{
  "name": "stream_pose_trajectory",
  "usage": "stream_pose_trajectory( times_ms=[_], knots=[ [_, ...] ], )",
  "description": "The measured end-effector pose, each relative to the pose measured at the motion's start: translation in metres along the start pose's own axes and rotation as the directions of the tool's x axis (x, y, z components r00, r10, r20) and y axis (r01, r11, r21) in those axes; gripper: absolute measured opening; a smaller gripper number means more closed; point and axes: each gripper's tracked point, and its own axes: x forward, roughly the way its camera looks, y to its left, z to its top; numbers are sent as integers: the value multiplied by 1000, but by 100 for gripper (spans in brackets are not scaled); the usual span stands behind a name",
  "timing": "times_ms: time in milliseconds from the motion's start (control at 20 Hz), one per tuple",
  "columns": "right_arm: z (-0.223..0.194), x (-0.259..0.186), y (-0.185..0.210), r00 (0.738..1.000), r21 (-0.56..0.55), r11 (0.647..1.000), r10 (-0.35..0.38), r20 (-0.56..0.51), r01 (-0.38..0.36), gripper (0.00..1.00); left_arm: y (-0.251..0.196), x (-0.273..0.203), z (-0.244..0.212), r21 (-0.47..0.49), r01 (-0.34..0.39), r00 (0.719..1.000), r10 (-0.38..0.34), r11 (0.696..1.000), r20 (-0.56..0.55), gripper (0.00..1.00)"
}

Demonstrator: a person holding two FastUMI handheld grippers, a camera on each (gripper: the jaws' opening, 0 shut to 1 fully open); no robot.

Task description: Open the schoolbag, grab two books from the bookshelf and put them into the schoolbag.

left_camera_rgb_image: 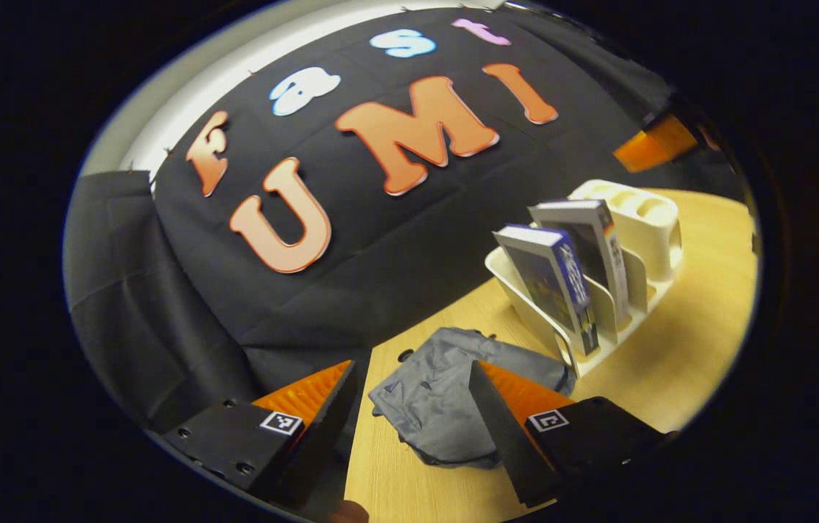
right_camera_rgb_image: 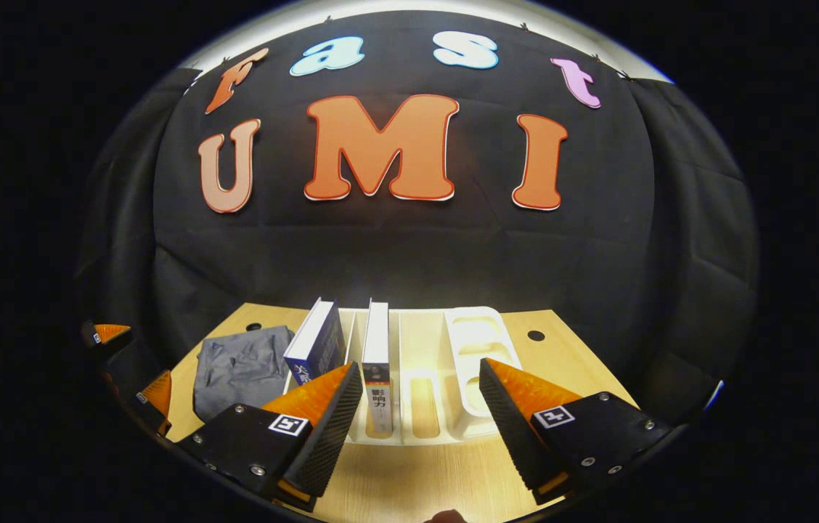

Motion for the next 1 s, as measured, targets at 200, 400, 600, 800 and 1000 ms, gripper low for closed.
stream_pose_trajectory(
  times_ms=[200, 400, 600, 800, 1000],
  knots=[
    [-17, 1, -18, 998, -2, 999, -37, -42, 37, 97, -48, 7, -36, 161, 116, 993, -110, 980, -45, 96],
    [-34, 3, -39, 993, -3, 997, -79, -88, 79, 97, -91, 19, -80, 286, 212, 976, -185, 935, -117, 96],
    [-43, 2, -52, 988, -3, 995, -104, -110, 105, 97, -109, 38, -103, 367, 248, 967, -207, 896, -150, 96],
    [-53, 2, -56, 985, 1, 994, -112, -133, 113, 97, -110, 64, -114, 366, 274, 957, -216, 889, -191, 96],
    [-60, 3, -55, 982, -5, 994, -109, -154, 110, 97, -111, 76, -131, 374, 315, 940, -231, 872, -251, 96]
  ],
)
